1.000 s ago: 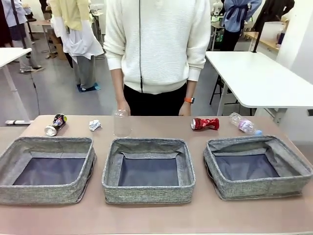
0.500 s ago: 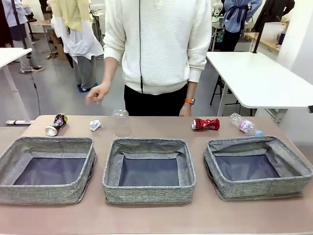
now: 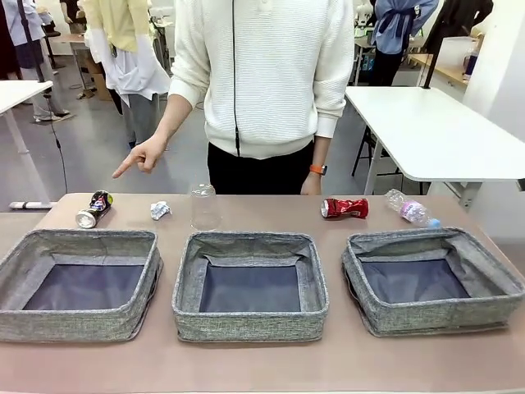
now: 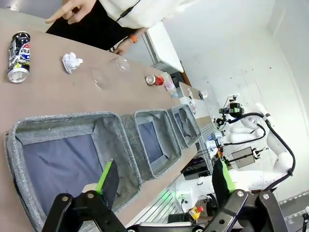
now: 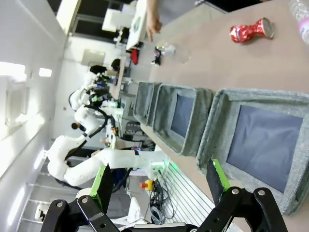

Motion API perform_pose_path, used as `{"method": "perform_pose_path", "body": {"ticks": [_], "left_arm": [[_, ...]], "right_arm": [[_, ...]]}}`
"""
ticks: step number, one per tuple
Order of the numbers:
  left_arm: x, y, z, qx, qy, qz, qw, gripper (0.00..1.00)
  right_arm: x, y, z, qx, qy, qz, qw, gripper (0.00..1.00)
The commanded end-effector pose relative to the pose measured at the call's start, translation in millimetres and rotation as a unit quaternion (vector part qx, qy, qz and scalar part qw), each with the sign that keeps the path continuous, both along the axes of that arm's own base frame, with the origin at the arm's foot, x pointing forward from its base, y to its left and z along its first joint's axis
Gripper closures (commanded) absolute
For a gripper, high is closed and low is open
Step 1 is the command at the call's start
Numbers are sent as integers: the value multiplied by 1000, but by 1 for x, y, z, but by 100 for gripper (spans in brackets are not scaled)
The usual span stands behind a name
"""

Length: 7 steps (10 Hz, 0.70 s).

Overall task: Sort the waste into the appropriate baskets.
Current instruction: Pick up the waste item pointed out by the person.

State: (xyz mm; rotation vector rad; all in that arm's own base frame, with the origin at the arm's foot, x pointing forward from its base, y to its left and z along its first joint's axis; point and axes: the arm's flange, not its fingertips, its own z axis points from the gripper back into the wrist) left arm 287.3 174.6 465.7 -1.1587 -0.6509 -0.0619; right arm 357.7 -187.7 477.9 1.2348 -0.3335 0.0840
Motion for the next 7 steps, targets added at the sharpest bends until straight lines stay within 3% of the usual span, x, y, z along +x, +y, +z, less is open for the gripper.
{"method": "perform_pose_path", "body": {"ticks": [1, 4, 5, 6, 7], "left_arm": [[2, 2, 2, -3, -16, -4, 1000, 0], [0, -1, 1, 1, 0, 0, 1000, 0], [36, -7, 5, 141, 31, 33, 989, 0], [79, -18, 3, 271, 71, 40, 959, 0], [115, -31, -2, 414, 105, 44, 903, 0]], "right_arm": [[-1, 0, 0, 1, -14, 7, 1000, 0], [-1, 0, 0, 1, -14, 7, 1000, 0], [-1, 0, 0, 1, -14, 7, 1000, 0], [-1, 0, 0, 1, -14, 7, 1000, 0], [-1, 0, 0, 1, -14, 7, 1000, 0]]}}
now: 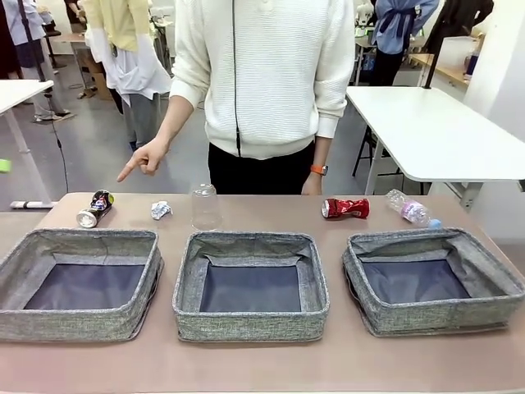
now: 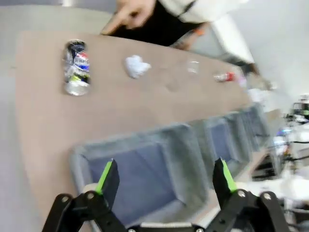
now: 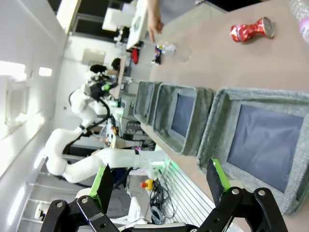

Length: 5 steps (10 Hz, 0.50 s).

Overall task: Sort the waste into the appropriate baskets.
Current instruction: Pick up the waste item pointed out by the person.

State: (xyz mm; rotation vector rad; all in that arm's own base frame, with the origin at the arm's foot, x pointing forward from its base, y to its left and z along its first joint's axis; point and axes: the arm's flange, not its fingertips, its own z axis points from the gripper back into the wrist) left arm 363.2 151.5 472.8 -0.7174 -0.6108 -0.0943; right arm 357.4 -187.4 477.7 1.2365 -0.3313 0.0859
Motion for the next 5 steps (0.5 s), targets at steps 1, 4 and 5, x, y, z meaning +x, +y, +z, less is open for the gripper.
{"method": "perform_pose_path", "body": {"ticks": [1, 4, 5], "left_arm": [[67, -22, -18, 335, 132, 9, 933, 0], [40, -21, -5, 83, 9, 7, 996, 0], [40, -21, -5, 83, 9, 7, 996, 0]], "right_arm": [[-1, 0, 0, 0, -14, 6, 1000, 0], [-1, 0, 0, 0, -14, 6, 1000, 0], [-1, 0, 0, 0, -14, 6, 1000, 0]]}}
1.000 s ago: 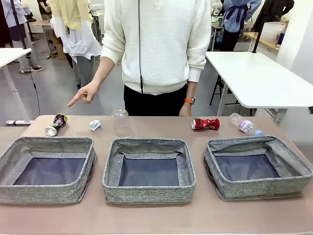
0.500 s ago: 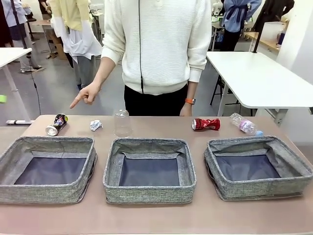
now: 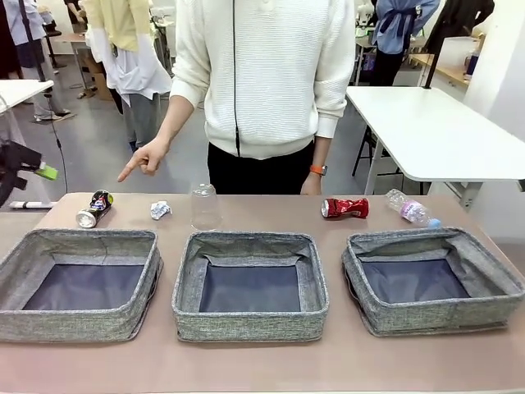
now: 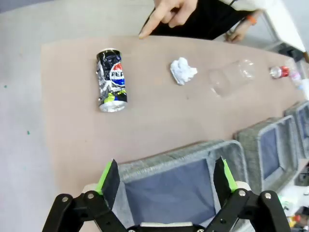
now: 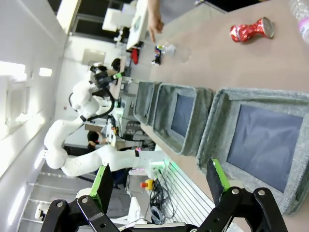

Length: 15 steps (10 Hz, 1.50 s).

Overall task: Sort the waste into the appropriate baskets.
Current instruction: Pick up the waste item pointed out by the person.

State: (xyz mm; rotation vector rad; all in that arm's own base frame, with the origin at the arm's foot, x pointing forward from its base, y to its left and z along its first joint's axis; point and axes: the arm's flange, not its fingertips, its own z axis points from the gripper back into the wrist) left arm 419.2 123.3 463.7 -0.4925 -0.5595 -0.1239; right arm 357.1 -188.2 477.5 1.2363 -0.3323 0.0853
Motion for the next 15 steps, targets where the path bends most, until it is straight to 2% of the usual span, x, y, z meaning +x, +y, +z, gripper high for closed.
{"method": "perform_pose_path", "body": {"ticks": [1, 2, 3, 4, 5, 7, 9, 11, 15], "left_arm": [[13, -10, -5, 28, 0, 0, 1000, 0], [56, -9, -24, 39, 66, 2, 997, 0], [87, -19, -39, 37, 99, -16, 994, 0], [111, -29, -55, 33, 118, -18, 992, 0], [135, -34, -75, 43, 135, 9, 990, 0], [155, -40, -99, 56, 139, 1, 989, 0], [171, -43, -124, 96, 143, 23, 985, 0], [181, -44, -137, 125, 116, 42, 984, 0], [189, -37, -154, 130, 105, 37, 985, 0]], "right_arm": [[-1, 1, 0, 0, -14, 6, 1000, 0], [-1, 1, 0, 0, -14, 6, 1000, 0], [-1, 1, 0, 0, -14, 6, 1000, 0], [-1, 1, 0, 0, -14, 6, 1000, 0], [-1, 1, 0, 0, -14, 6, 1000, 0], [-1, 1, 0, 0, -14, 6, 1000, 0], [-1, 1, 0, 0, -14, 6, 1000, 0], [-1, 1, 0, 0, -14, 6, 1000, 0], [-1, 1, 0, 0, -14, 6, 1000, 0]]}}
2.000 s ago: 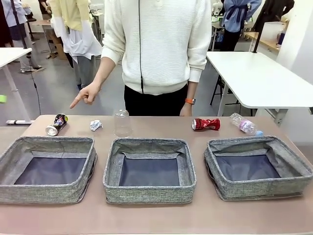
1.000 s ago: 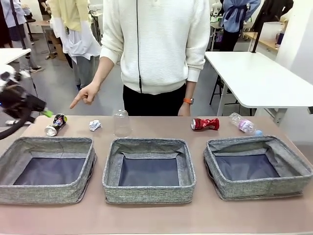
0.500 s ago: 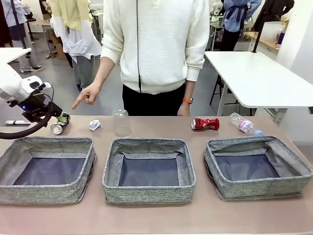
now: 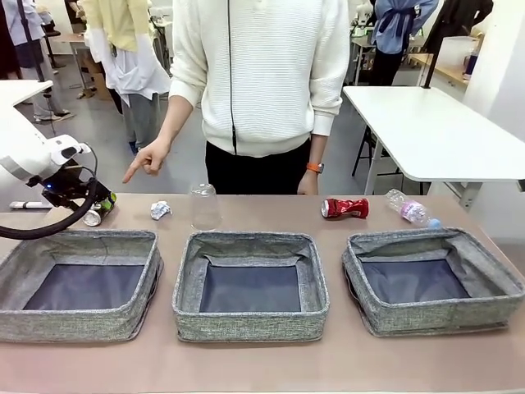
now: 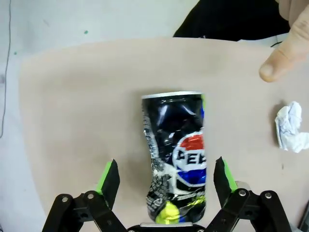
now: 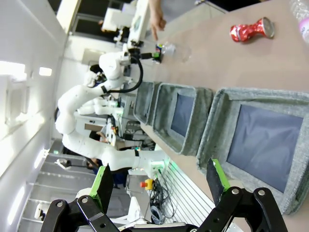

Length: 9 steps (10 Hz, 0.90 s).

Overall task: Sort the waste into the appropriate baskets.
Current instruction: Pick up the waste item pointed out by the person.

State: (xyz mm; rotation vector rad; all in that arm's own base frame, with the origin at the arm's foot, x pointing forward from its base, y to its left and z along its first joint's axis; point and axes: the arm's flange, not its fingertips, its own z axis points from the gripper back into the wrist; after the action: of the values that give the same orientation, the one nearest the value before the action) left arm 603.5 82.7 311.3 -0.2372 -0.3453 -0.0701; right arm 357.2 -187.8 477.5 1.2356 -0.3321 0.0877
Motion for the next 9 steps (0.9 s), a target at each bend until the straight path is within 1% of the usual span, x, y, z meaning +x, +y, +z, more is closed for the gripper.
{"method": "perform_pose_path", "body": {"ticks": [1, 5, 6, 7, 8, 9], "left_arm": [[5, 6, -5, 7, 0, -2, 1000, 0], [2, 5, -4, -4, -18, -18, 1000, 0], [-1, 4, -2, -9, -29, -19, 999, 60], [-3, 3, -1, -9, -32, -21, 999, 58], [-5, 2, 0, -6, -38, -27, 999, 100], [-6, 1, 1, -4, -41, -37, 998, 100]], "right_arm": [[-1, 0, 0, 1, -13, 5, 1000, 0], [-1, 0, 0, 1, -13, 5, 1000, 0], [-1, 0, 0, 1, -13, 5, 1000, 0], [-1, 0, 0, 1, -13, 5, 1000, 0], [-1, 0, 0, 1, -13, 5, 1000, 0], [-1, 0, 0, 1, -13, 5, 1000, 0]]}}
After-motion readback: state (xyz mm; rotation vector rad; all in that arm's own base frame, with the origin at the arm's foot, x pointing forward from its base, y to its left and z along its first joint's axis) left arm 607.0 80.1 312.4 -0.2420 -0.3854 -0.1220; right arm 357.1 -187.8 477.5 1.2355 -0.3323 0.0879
